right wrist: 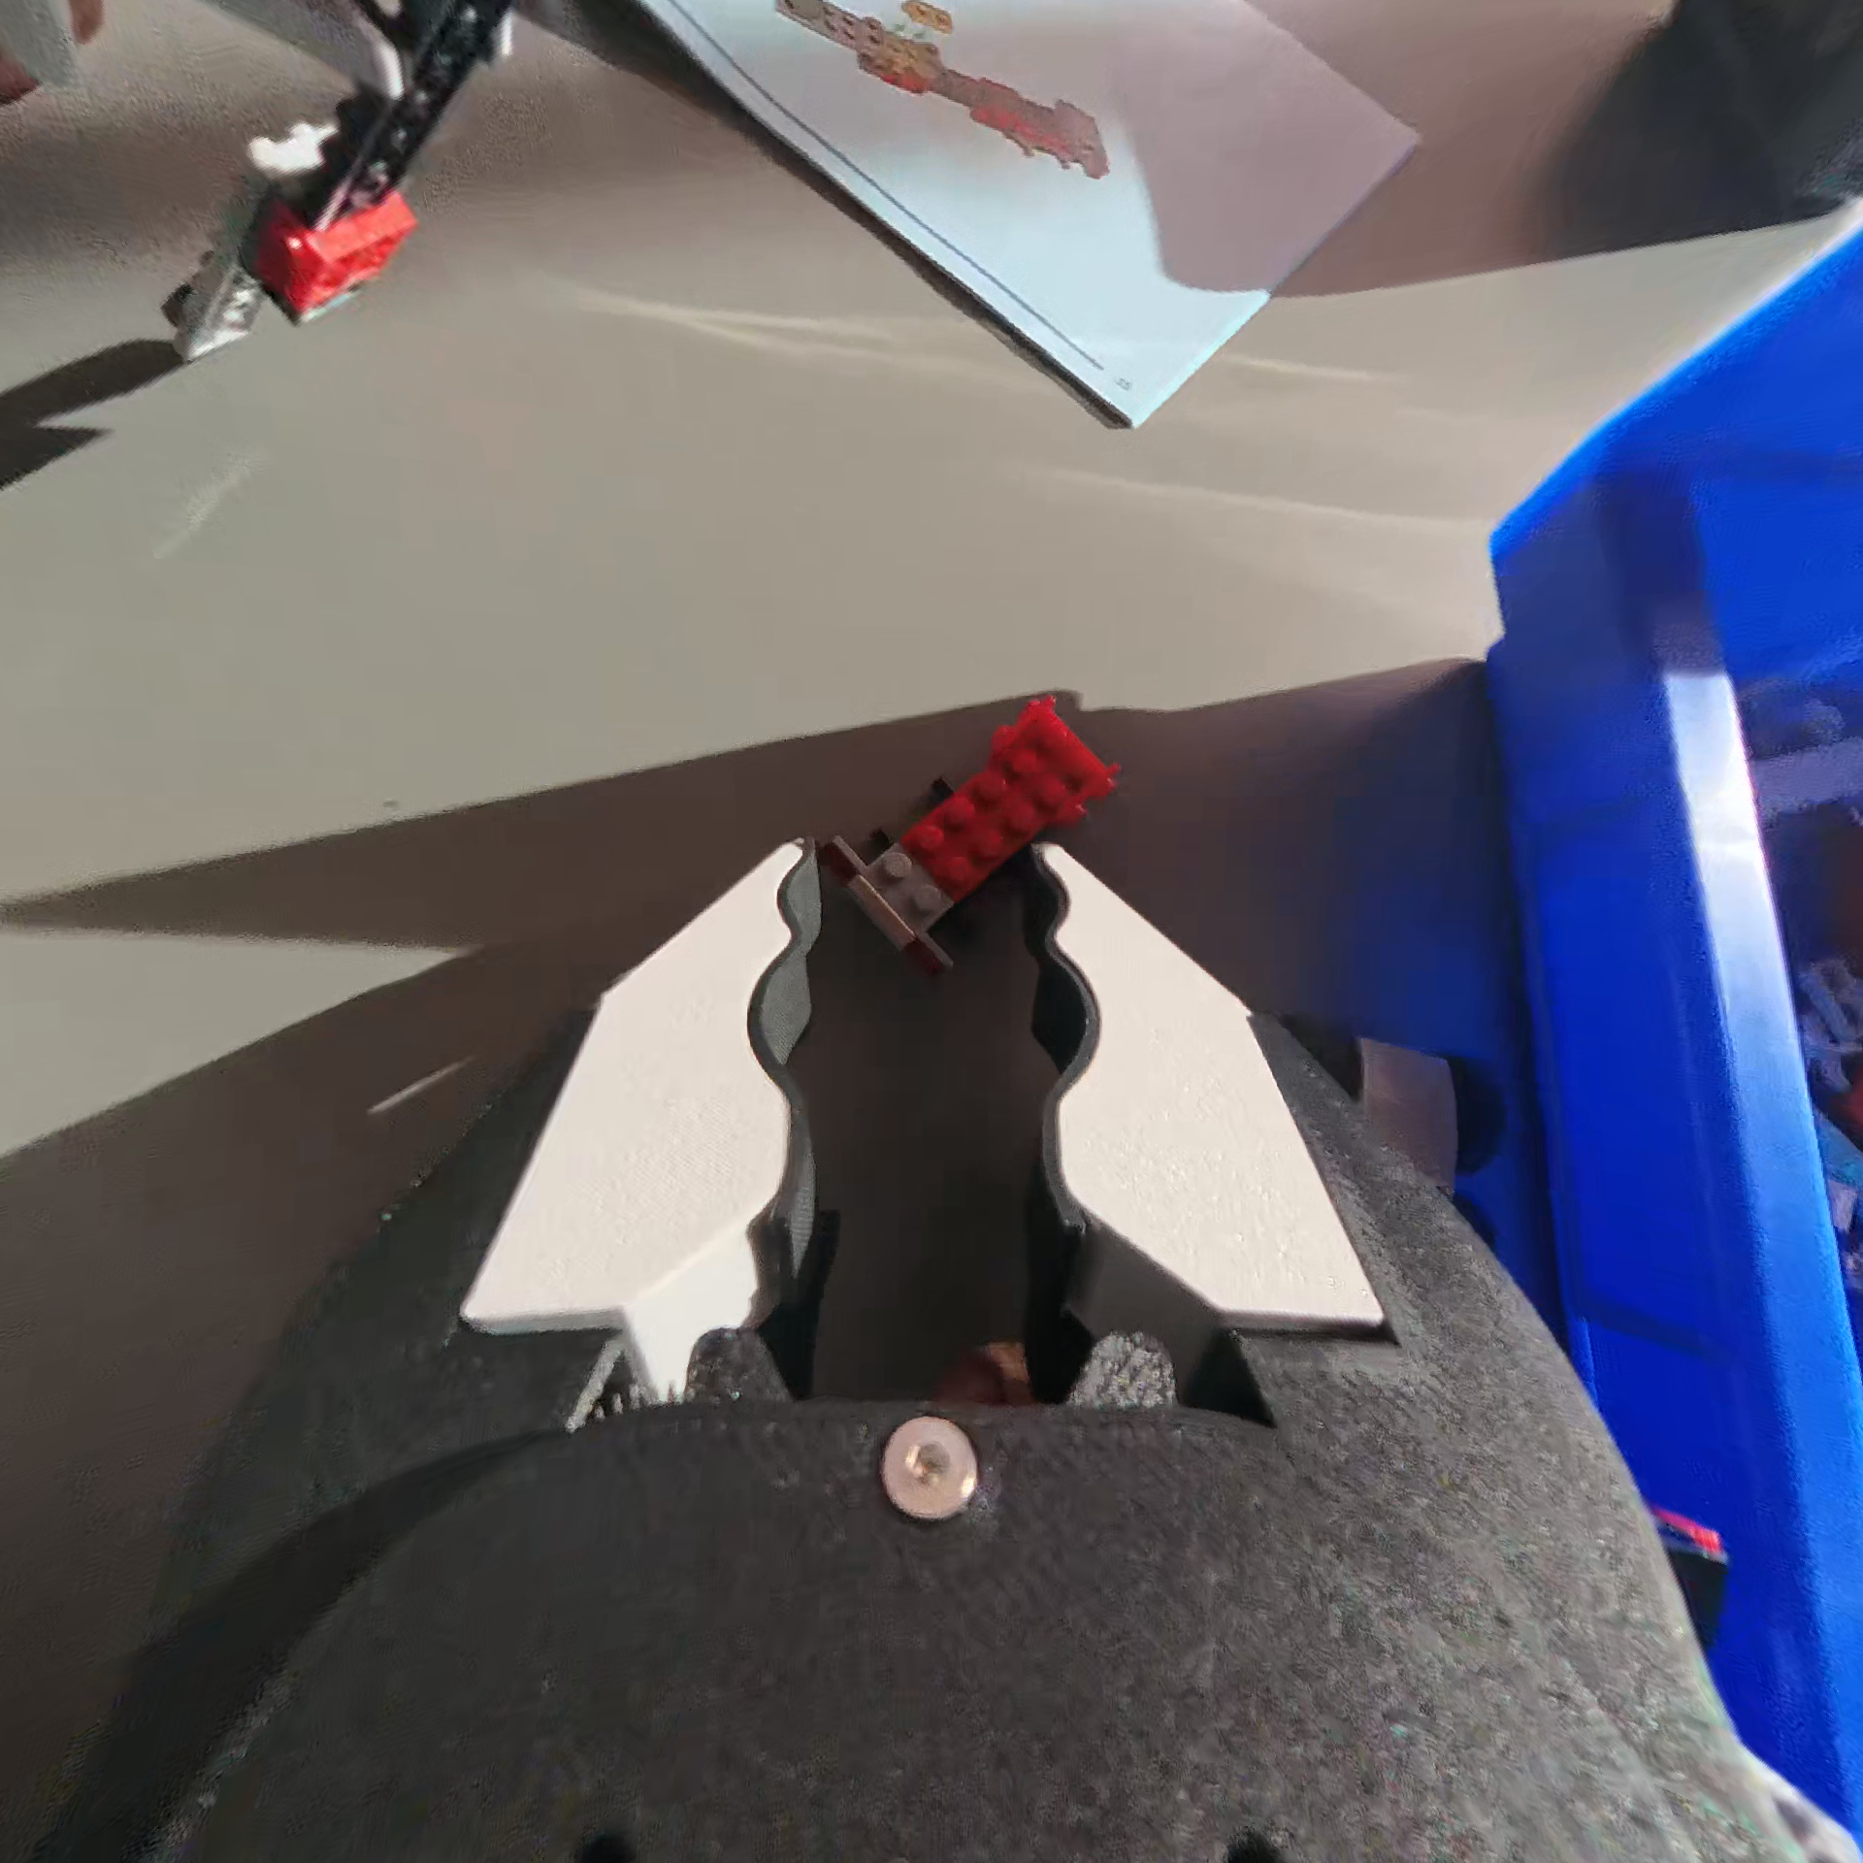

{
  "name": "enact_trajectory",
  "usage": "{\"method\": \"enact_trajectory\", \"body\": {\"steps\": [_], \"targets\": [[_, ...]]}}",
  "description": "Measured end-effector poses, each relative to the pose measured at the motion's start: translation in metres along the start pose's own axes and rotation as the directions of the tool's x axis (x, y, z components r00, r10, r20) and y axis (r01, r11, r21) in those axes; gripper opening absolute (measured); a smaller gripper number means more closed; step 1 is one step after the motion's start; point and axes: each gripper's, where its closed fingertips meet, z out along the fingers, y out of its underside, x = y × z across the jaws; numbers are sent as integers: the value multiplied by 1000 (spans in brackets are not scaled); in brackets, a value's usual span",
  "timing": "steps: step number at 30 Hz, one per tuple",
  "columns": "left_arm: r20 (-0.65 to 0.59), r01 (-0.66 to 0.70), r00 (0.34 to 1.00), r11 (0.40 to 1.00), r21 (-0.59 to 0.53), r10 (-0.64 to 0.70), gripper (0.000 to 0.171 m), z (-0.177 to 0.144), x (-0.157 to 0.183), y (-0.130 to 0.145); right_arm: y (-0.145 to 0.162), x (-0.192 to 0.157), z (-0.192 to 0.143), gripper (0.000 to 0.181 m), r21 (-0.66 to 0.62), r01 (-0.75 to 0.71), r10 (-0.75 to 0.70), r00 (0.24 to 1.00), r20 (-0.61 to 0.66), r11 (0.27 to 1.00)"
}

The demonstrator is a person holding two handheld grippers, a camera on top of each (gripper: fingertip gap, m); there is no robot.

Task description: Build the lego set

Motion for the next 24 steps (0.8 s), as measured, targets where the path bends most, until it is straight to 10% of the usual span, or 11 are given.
{"method": "enact_trajectory", "body": {"steps": [12,24], "targets": [[-119,54,992,995,81,-44,17,-9,9,-7,-4,-66,-4,44,53,257,-259,906,336,965],[-509,-308,839,938,-156,190,17,36,64,28,13,-97,-28,44,144,352,-374,775,509,925]]}}
